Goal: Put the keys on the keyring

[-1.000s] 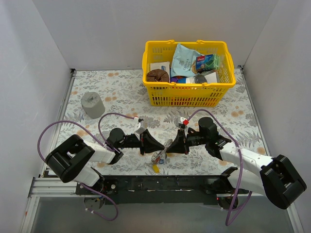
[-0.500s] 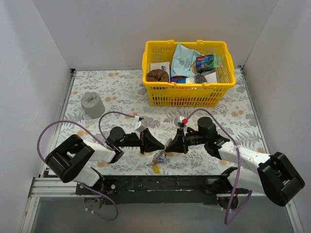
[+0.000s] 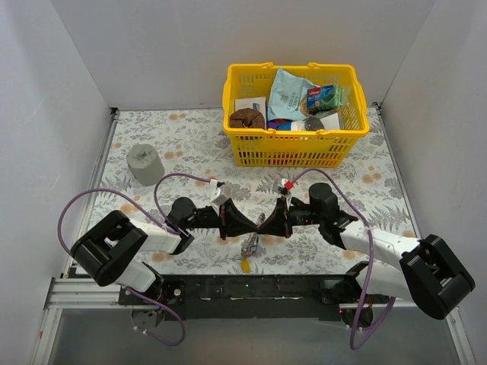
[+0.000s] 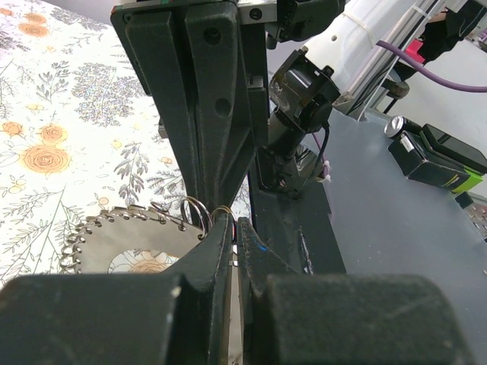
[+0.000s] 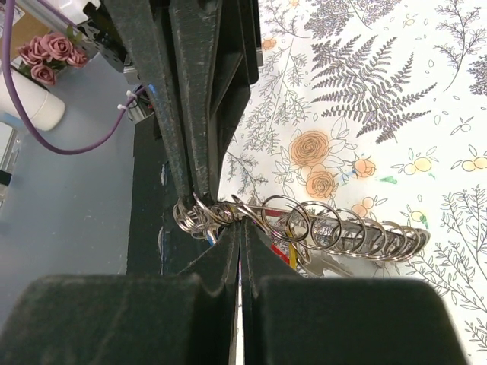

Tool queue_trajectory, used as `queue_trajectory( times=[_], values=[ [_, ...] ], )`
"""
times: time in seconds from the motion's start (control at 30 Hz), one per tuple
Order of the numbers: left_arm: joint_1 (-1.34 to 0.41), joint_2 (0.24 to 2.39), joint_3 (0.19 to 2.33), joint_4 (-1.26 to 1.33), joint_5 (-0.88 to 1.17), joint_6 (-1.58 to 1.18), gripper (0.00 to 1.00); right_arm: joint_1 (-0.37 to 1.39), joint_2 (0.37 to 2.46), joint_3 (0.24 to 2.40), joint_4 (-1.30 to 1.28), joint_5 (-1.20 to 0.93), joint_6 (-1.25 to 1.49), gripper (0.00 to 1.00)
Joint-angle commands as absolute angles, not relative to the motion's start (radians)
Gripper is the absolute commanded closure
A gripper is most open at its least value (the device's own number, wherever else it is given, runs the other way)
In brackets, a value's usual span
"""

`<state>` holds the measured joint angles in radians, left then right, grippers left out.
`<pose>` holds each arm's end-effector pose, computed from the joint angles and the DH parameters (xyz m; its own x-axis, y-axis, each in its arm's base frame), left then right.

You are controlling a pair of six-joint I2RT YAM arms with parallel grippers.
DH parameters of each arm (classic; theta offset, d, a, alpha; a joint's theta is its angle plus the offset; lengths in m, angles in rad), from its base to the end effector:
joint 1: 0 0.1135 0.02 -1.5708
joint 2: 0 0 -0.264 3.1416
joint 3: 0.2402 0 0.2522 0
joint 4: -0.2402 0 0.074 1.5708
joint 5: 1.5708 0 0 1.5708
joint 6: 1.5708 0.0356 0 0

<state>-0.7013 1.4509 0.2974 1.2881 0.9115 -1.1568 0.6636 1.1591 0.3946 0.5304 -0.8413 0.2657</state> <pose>0.1633 -0.1747 0.1888 -0.8685 -0.0006 -0.4957 0.4936 -0.0943 -0.8646 0.1631 0.1612 0.2065 -0.4341 -0.1173 -0.8932 -0.8994 0.1132 0.4223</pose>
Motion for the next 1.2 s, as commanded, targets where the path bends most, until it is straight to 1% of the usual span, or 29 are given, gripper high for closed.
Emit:
queue_trajectory(
  times=[0.0, 0.17, 0.33, 0.5, 0.53, 0.7, 0.73, 0.8, 0.83, 0.9, 0.93, 1.17],
  values=[
    [-0.719, 1.411, 0.337, 1.845, 0.94, -1.173, 1.0, 0.675, 1.195, 0.437, 0.667, -0.775, 0.307, 0.99],
    [-0.719, 1.408, 0.331, 1.845, 0.936, -1.17, 1.0, 0.684, 1.215, 0.428, 0.712, -0.776, 0.331, 0.99],
    [-0.719, 1.402, 0.308, 1.845, 0.908, -1.154, 1.0, 0.686, 1.198, 0.425, 0.675, -0.764, 0.313, 0.99],
    [-0.716, 1.397, 0.29, 1.844, 0.885, -1.134, 1.0, 0.686, 1.135, 0.405, 0.603, -0.73, 0.275, 0.94],
    [-0.715, 1.396, 0.288, 1.842, 0.881, -1.131, 1.0, 0.686, 1.126, 0.4, 0.592, -0.727, 0.262, 0.9],
    [-0.706, 1.367, 0.272, 1.807, 0.867, -1.103, 1.0, 0.686, 1.059, 0.384, 0.514, -0.698, 0.232, 0.85],
    [-0.704, 1.358, 0.272, 1.79, 0.862, -1.085, 1.0, 0.686, 1.037, 0.38, 0.505, -0.689, 0.229, 0.82],
    [-0.703, 1.336, 0.265, 1.75, 0.859, -1.063, 1.0, 0.686, 1.013, 0.376, 0.468, -0.67, 0.21, 0.77],
    [-0.703, 1.33, 0.264, 1.741, 0.853, -1.049, 1.0, 0.686, 1.002, 0.374, 0.456, -0.661, 0.206, 0.72],
    [-0.7, 1.312, 0.259, 1.712, 0.848, -1.039, 1.0, 0.686, 0.968, 0.371, 0.424, -0.643, 0.184, 0.67],
    [-0.698, 1.305, 0.258, 1.704, 0.847, -1.028, 1.0, 0.686, 0.944, 0.37, 0.414, -0.638, 0.176, 0.63],
    [-0.695, 1.278, 0.25, 1.658, 0.841, -1.006, 1.0, 0.686, 0.825, 0.339, 0.379, -0.592, 0.129, 0.46]
  ],
)
